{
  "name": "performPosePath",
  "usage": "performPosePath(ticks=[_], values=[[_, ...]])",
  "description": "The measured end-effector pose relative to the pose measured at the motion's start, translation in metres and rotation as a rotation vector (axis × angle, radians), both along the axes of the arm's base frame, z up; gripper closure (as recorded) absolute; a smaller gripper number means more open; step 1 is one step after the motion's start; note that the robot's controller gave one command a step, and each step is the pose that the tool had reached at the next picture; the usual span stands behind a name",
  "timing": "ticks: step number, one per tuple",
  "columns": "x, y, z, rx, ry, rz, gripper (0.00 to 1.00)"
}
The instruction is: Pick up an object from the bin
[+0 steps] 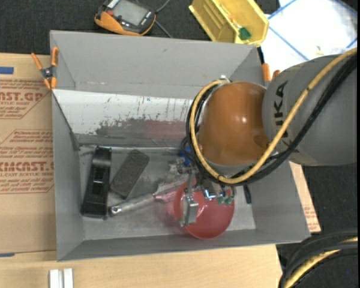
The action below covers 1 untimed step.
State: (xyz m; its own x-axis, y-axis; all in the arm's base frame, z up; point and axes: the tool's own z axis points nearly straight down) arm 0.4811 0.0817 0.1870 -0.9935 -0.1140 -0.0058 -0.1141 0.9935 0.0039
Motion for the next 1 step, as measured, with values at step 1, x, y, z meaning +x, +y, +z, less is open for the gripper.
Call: performPosePath(ticks=[1], values=[[0.0227, -0.0115, 0.0457, 0.003, -0.02, 0.064, 1.0]])
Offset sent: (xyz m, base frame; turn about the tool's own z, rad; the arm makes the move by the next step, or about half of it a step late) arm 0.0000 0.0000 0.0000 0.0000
